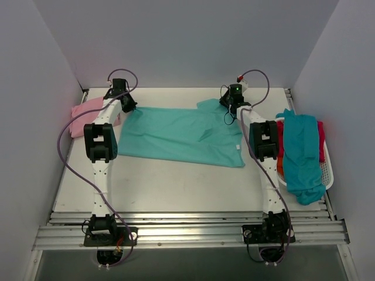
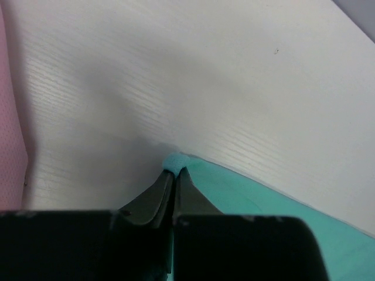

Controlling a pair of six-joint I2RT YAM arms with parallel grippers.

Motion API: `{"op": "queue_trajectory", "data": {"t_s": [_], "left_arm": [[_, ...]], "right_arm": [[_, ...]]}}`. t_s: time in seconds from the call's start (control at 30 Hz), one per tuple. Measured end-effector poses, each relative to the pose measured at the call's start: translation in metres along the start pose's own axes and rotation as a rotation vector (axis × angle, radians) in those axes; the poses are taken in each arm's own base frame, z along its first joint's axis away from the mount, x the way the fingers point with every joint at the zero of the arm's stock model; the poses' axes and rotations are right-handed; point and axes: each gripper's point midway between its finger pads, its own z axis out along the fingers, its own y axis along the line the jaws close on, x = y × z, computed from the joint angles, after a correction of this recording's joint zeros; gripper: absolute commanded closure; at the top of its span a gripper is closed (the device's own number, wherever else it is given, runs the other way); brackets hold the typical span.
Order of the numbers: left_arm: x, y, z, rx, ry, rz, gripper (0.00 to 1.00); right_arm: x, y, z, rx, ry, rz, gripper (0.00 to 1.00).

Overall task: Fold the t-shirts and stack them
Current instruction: Fold the tshirt

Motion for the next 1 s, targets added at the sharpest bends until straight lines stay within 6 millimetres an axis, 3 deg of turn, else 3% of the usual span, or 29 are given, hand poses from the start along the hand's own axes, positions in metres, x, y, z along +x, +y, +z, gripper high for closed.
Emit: {"op": "queue_trajectory", "data": {"t_s": [0.17,0.3,0.7,0.83,1.0], "left_arm": [[0.0,0.002,-0.003,-0.002,0.002,0.014,0.98],[0.001,0.003,-0.017,-0.006,0.008,0.024,0.98],[-0.019,-0.006,-0.074,0.025,-0.055,0.049,0.98],[-0.014,-0.002,-0.087,0.02,-0.058,0.052,0.98],[0.0,0.013,-0.097,-0.006,-0.042,0.059,0.98]], "right_arm": [[0.003,0.0,-0.013,0.02,0.031,-0.011,1.0],[0.0,0.006,-0.028,0.022,0.042,-0.029,1.0],[-0.026,0.06,-0.092,-0.037,0.003,-0.081,1.0],[-0.019,0.065,-0.111,-0.042,0.011,-0.089,1.0],[-0.002,0.054,-0.137,-0.021,0.039,-0.101,1.0]]}}
